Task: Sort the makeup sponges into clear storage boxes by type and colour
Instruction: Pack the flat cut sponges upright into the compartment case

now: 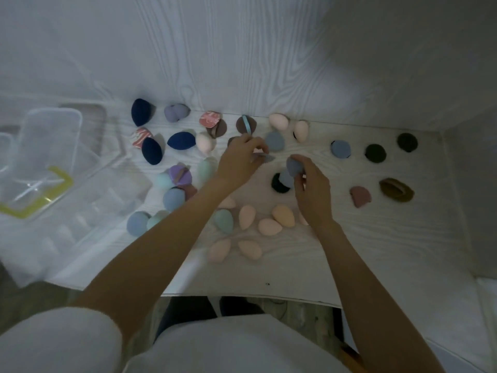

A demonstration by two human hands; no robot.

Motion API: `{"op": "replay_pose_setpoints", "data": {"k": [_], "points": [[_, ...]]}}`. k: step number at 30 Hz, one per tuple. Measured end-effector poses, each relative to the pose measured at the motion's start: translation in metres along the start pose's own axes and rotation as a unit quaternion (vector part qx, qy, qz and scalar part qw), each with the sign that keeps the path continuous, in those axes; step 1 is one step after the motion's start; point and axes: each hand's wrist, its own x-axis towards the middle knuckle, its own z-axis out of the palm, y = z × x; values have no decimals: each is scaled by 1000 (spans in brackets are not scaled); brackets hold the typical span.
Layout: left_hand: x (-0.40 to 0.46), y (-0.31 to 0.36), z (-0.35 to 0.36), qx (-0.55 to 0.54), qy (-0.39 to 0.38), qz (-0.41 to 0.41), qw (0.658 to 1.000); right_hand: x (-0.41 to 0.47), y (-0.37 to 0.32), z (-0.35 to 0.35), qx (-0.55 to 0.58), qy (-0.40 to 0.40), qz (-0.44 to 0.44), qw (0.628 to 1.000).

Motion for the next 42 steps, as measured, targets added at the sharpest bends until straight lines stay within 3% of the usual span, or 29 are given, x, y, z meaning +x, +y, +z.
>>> {"op": "replay_pose_setpoints", "data": {"k": [4, 11, 14, 18, 22, 26, 36, 42], "points": [[-68, -10, -84, -68, 50, 3, 996, -13, -53, 22, 37, -44, -21, 998], [-211, -88, -211, -64, 156, -190, 967, -35, -157, 120, 65, -215, -73, 972], [-263, -124, -252, -36, 178, -226, 957, -47, -204, 165, 61, -246, -116, 960], [-301, -161, -282, 66, 92, -134, 985, -61, -247, 204, 75, -251, -133, 956], [-308, -184, -295, 182, 1, -79, 980, -74, -275, 231, 64, -262, -102, 957], [-310, -195, -309, 179, -43, -28, 982, -87, -290, 246, 71, -245, -85, 963], [-318, -220, -292, 151, -33, 37, 987, -108, -303, 259, 64, -220, -42, 973], [-317, -232, -290, 206, -123, 89, 967, -113, -304, 260, 55, -201, -48, 977]]}}
